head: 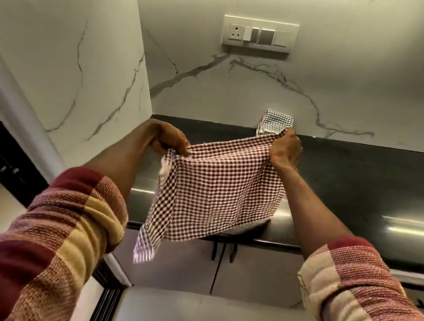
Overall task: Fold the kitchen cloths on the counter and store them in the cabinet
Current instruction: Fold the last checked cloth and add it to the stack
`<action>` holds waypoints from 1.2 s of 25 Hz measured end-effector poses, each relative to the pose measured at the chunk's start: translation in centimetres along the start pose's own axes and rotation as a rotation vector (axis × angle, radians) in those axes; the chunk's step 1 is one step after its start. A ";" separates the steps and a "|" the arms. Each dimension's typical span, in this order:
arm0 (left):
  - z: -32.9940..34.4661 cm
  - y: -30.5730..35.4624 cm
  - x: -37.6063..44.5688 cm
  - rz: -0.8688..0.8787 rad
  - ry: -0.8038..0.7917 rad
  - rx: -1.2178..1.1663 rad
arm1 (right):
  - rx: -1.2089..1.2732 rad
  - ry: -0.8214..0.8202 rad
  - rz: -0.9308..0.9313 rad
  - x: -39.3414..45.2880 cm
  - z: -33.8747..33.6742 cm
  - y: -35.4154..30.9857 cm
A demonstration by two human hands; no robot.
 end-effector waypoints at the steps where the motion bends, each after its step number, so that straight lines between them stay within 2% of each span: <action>1: -1.6 -0.3 0.0 0.004 0.094 0.108 | -0.067 0.005 -0.038 0.1 -0.1 0.1; 3: -4.6 -0.5 0.1 0.101 0.304 0.156 | -0.272 -0.015 -0.142 -0.2 0.4 -0.6; 5: -5.6 0.0 0.0 0.225 0.395 0.062 | -0.382 -0.103 -0.283 -1.5 2.2 -2.6; 7: -5.1 0.5 0.1 0.296 0.333 -0.029 | -0.284 -0.377 -0.412 -3.9 5.8 -5.2; 9: -4.3 1.0 0.2 0.327 0.231 -0.045 | -0.197 -0.678 -0.458 -7.1 9.3 -6.8; 12: -5.4 1.5 -0.5 0.379 0.288 0.049 | -0.356 -0.829 -0.545 -9.4 11.9 -6.8; 14: -6.8 1.6 -1.1 0.419 0.371 0.060 | -0.336 -0.887 -0.535 -10.2 13.1 -6.3; 15: -7.1 1.7 -1.3 0.440 0.371 0.055 | -0.222 -0.902 -0.507 -10.7 13.3 -6.6; 18: -5.7 2.3 -1.1 0.472 0.187 -0.020 | 0.309 -0.975 -0.426 -12.4 12.5 -10.1; 20: -4.4 2.4 -0.4 0.460 0.055 -0.087 | 0.504 -1.125 -0.354 -13.3 12.3 -12.2; 22: -5.0 1.4 0.1 0.422 0.049 -0.116 | 0.481 -1.275 -0.281 -13.5 12.2 -12.2; 25: -6.7 -1.7 0.0 0.232 0.060 0.066 | 0.107 -1.417 -0.277 -13.0 12.5 -8.5; 26: -7.4 -2.5 -0.2 0.152 0.087 0.174 | -0.069 -1.426 -0.303 -12.6 12.4 -7.2; 27: -8.5 -2.9 -0.4 0.095 0.171 0.295 | -0.260 -1.362 -0.361 -11.5 12.1 -6.4; 28: -10.1 -2.6 -0.5 0.076 0.318 0.402 | -0.411 -1.213 -0.414 -9.8 11.4 -6.5; 29: -11.7 -1.7 -0.8 0.097 0.516 0.483 | -0.455 -0.979 -0.436 -7.7 10.2 -7.4; 30: -13.2 -0.4 -1.6 0.151 0.760 0.521 | -0.395 -0.707 -0.414 -5.6 8.3 -8.5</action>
Point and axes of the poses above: each hand's wrist, its own x-axis towards the middle knuckle, its own z-axis out of the palm, y = z × x, the point moved 9 cm from there along x, towards the middle knuckle, and after that the axes turned 7 degrees about -x, right-handed, at the moved point
